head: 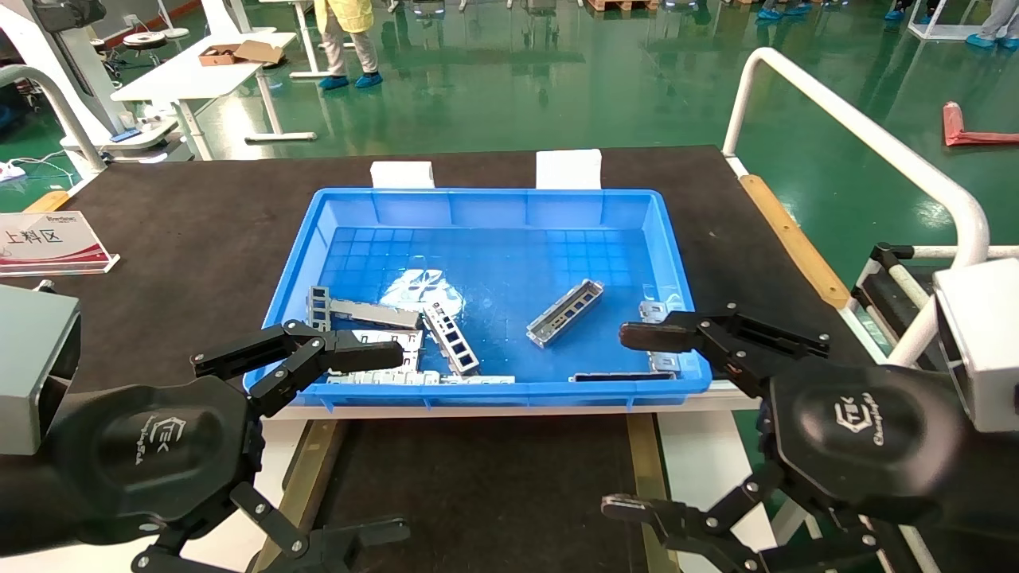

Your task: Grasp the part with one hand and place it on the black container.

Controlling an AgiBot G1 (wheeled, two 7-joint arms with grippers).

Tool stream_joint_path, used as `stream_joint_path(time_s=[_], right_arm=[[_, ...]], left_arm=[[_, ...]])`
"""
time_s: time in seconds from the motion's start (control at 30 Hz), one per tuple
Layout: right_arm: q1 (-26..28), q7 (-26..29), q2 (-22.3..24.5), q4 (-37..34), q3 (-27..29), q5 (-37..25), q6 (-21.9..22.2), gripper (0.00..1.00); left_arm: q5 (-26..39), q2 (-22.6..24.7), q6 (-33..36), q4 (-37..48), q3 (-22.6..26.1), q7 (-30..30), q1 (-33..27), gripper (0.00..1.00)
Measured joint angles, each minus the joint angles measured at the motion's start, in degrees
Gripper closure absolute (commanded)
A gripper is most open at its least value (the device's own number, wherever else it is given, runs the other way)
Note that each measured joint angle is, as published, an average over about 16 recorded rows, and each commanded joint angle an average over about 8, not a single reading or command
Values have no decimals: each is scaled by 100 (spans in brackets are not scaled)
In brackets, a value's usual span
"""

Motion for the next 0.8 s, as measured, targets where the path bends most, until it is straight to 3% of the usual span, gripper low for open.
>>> stream_joint_path(time_s=[0.8], right_arm=[[0,0,0,0,0,0,0,0]], left_arm=[[1,-1,3,0,-3,-1,1,0]])
